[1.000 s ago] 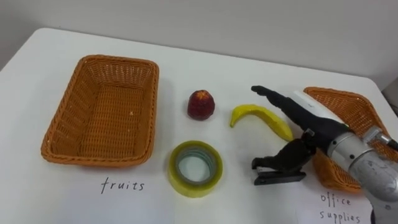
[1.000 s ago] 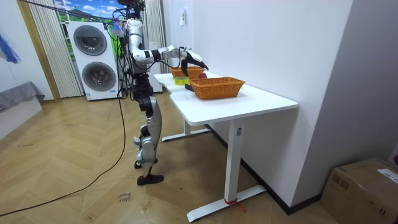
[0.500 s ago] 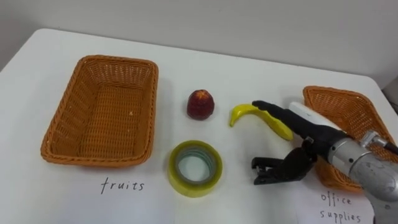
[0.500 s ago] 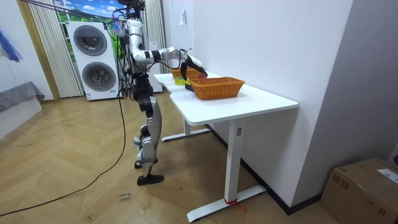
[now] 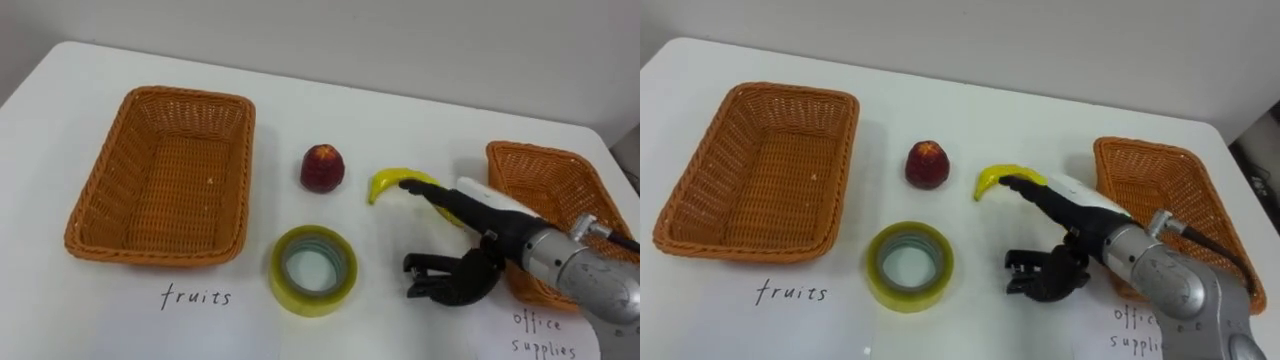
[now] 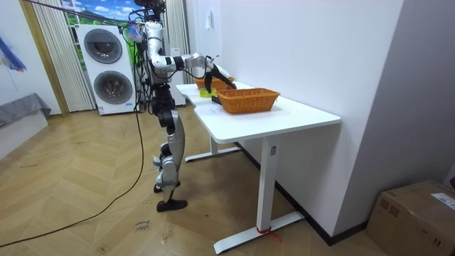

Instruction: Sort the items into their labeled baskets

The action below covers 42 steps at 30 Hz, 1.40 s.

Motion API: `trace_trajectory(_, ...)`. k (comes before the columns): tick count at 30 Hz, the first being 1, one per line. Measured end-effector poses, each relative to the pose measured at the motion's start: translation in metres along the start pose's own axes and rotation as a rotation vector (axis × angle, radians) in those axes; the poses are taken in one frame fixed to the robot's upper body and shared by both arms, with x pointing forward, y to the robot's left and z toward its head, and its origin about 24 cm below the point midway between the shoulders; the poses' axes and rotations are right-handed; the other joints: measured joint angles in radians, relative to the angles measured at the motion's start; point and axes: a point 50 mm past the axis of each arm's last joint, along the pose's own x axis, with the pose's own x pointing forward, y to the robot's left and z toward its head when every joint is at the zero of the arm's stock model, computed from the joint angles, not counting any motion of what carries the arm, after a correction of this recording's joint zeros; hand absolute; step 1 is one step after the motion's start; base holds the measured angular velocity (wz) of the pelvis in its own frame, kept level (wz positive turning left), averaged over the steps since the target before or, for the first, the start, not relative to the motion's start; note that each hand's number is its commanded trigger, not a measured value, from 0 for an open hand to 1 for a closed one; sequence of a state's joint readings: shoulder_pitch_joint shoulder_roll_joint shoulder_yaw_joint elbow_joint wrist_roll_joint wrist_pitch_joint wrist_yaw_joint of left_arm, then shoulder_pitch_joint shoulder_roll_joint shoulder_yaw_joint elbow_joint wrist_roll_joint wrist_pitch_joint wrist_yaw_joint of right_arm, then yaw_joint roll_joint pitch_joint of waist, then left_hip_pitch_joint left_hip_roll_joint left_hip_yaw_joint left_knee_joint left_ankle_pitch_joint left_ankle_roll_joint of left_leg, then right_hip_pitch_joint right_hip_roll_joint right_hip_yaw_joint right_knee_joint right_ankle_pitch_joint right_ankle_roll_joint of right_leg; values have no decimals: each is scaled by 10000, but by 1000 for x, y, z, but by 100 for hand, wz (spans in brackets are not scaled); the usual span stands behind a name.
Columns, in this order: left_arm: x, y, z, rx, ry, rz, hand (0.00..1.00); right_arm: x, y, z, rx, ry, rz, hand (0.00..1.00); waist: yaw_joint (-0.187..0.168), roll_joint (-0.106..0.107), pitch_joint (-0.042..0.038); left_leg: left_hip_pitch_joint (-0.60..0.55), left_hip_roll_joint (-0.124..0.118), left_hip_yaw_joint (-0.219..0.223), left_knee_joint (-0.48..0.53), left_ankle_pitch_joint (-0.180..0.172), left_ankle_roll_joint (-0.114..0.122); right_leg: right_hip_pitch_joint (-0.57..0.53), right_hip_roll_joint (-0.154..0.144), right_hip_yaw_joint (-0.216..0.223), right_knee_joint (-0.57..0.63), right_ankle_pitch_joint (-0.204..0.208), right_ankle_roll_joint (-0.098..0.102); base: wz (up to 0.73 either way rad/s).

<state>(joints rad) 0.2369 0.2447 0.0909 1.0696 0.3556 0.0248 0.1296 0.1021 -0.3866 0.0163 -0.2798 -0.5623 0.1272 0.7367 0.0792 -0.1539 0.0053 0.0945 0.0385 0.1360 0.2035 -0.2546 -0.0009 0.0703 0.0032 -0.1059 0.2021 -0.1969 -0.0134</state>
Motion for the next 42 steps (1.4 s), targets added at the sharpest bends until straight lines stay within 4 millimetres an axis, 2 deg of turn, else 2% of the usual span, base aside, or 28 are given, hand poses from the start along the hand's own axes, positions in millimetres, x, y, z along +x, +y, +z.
trace_trajectory(9, 0, -3, 4, 317, -161, -350, 0, 4, 9, 4, -123, -71, 681, 0, 109, 134, 56, 2, -4, -3, -6, 0, 0, -1, -3, 2, -1, 3, -3, 0)
trace_trajectory(22, 1, -1, 14, 475, -582, -272, 0, 5, 10, 2, -642, 349, 751, 0, 109, 285, 52, 7, -2, 0, -1, 8, -7, -5, -3, 3, -1, 3, -5, 0)
trace_trajectory(32, 1, 0, 14, 451, -575, -243, 0, 6, 11, 0, -642, 448, 875, 0, 103, 255, 29, 5, -2, -8, -2, 28, -10, 3, -7, -10, 2, 6, -8, 0)
trace_trajectory(37, 1, 1, 13, 459, -514, -219, 0, 8, 14, -14, -950, 1441, 1052, 0, 99, 194, 0, -41, -7, -21, 7, 31, -7, 7, -12, -15, 6, 8, -10, 0)
trace_trajectory(42, 1, 1, 13, 458, -457, -225, 0, 7, 13, -17, -1245, 1895, 968, 0, 74, 177, -2, -39, -4, -21, 7, 33, -10, 1, -8, -9, 7, 9, -12, 0)
